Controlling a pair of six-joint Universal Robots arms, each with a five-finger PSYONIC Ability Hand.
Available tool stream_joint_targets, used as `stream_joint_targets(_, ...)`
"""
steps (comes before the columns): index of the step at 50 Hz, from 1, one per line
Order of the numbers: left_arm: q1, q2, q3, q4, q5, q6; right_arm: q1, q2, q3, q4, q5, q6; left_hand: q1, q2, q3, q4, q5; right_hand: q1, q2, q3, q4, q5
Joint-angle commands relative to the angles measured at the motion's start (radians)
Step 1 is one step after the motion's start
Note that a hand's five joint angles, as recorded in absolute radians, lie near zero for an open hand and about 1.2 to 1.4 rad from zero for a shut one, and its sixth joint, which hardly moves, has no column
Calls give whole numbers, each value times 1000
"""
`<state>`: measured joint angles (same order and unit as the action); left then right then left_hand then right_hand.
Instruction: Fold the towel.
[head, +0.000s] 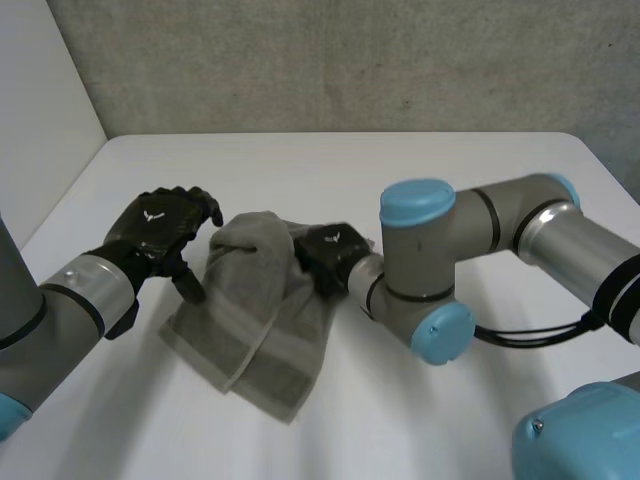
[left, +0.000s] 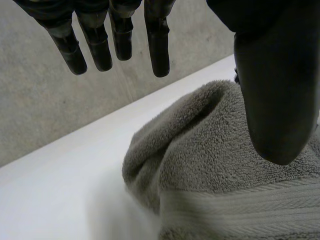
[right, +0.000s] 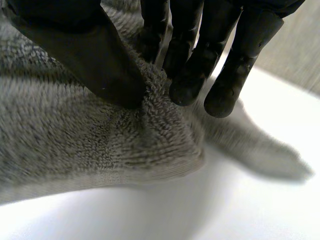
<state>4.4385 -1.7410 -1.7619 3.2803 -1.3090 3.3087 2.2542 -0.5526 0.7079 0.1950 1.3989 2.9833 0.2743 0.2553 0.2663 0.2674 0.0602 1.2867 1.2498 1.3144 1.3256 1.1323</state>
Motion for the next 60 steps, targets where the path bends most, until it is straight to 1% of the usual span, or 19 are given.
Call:
stream_joint_targets(1,-18,52,4,-2,14,-8,-11,-217,-25,-8,9,52,-78,-59,-70,-72,-39,110,146,82,71,89)
stream_joint_targets(5,-37,96,10,4,24,-41,-16,-348,-31,-9,51,115,-78,-59,-70,-72,-39,110,146,82,71,89)
stream_joint_targets(7,-39,112,10,7,24,-60,-24,-473,-18,-9,133,164,-78,-59,-70,-72,-39,110,146,82,71,89)
stream_joint_targets(10,-36,133,12,13,24,-95,-57,-570,8,-8,179,168,-75,-56,-67,-69,-36,110,146,82,71,89)
stream_joint_targets(14,-24,146,13,22,24,-113,-61,-618,56,-12,187,177,-73,-54,-65,-66,-33,110,146,82,71,89)
stream_joint_targets(19,4,144,6,41,19,-115,-25,-570,128,-60,183,203,-73,-54,-65,-66,-33,110,146,82,71,89)
stream_joint_targets(22,33,143,2,42,16,-116,85,-449,136,-114,115,237,-70,-51,-62,-63,-30,110,146,82,71,89)
stream_joint_targets(23,33,143,2,42,16,-116,128,-373,113,-99,39,238,-70,-51,-62,-63,-30,110,146,82,71,89)
stream_joint_targets(24,45,141,2,42,16,-116,128,-372,113,-98,38,238,-70,-51,-62,-63,-30,110,146,82,71,89)
stream_joint_targets(26,53,140,2,42,16,-118,183,-230,24,8,-133,246,-70,-51,-62,-63,-30,110,146,82,71,89)
stream_joint_targets(29,62,133,-1,42,16,-118,200,-179,-45,108,-196,256,-70,-51,-62,-63,-30,96,133,68,57,76)
stream_joint_targets(30,67,132,-2,42,16,-120,200,-179,-45,109,-196,256,-70,-51,-62,-63,-30,96,133,68,57,76)
stream_joint_targets(31,67,132,-2,42,16,-120,193,-191,-53,127,-184,258,-70,-51,-62,-63,-30,-186,-149,-214,-225,-206)
stream_joint_targets(32,70,129,-4,42,16,-120,193,-191,-53,127,-184,258,-70,-51,-62,-63,-30,-189,-152,-217,-228,-209)
stream_joint_targets(34,73,127,-4,42,17,-120,174,-248,-38,124,-123,258,-67,-48,-59,-60,-27,-1103,-1066,-1131,-1142,-1123)
stream_joint_targets(37,71,124,-2,42,20,-118,119,-321,-1,123,-42,247,-67,-48,-59,-60,-27,-1112,-1075,-1140,-1151,-1132)
stream_joint_targets(41,55,104,10,42,21,-116,18,-378,59,122,-2,220,-61,-42,-53,-54,-21,-1112,-1075,-1140,-1151,-1132)
stream_joint_targets(47,36,92,16,32,19,-118,-97,-426,195,110,-9,129,-52,-33,-44,-45,-12,-1112,-1075,-1140,-1151,-1132)
stream_joint_targets(60,1,78,-97,-83,7,-103,-84,-394,398,-69,-69,-32,-43,-24,-35,-36,-4,-1112,-1075,-1140,-1151,-1132)
